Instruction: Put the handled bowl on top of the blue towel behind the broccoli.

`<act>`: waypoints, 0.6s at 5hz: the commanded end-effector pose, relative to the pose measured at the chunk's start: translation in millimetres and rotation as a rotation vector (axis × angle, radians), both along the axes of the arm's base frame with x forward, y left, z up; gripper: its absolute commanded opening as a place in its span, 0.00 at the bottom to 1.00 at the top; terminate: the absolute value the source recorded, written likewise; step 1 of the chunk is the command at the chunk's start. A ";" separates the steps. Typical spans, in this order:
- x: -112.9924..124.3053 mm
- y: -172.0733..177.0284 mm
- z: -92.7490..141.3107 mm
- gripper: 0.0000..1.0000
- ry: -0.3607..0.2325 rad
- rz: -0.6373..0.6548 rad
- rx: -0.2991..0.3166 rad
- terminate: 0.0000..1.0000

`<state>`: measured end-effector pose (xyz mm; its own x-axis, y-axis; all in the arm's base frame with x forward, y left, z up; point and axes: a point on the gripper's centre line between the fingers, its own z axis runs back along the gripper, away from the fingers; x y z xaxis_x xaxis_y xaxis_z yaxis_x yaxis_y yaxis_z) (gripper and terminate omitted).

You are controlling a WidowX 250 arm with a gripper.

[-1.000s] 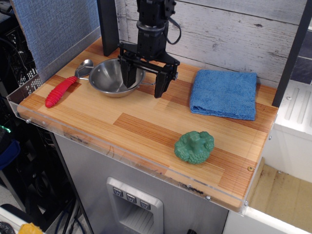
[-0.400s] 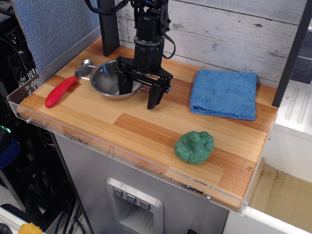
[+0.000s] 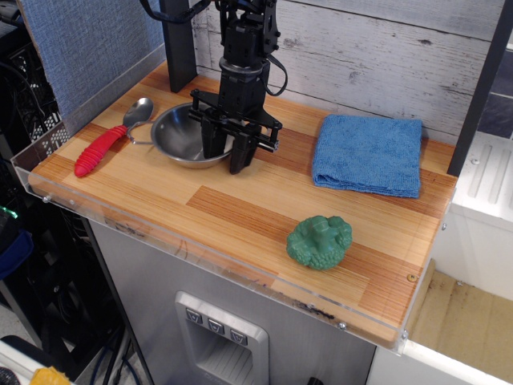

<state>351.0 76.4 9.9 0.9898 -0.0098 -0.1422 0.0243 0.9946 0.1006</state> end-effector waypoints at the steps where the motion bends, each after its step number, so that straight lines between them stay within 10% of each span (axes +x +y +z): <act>1: 3.2 6.9 45.7 0.00 -0.084 0.059 -0.026 0.00; 3: -14.6 23.1 132.0 0.00 -0.191 0.332 -0.065 0.00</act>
<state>335.3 95.8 121.3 0.9474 0.3175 -0.0413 -0.3177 0.9482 0.0034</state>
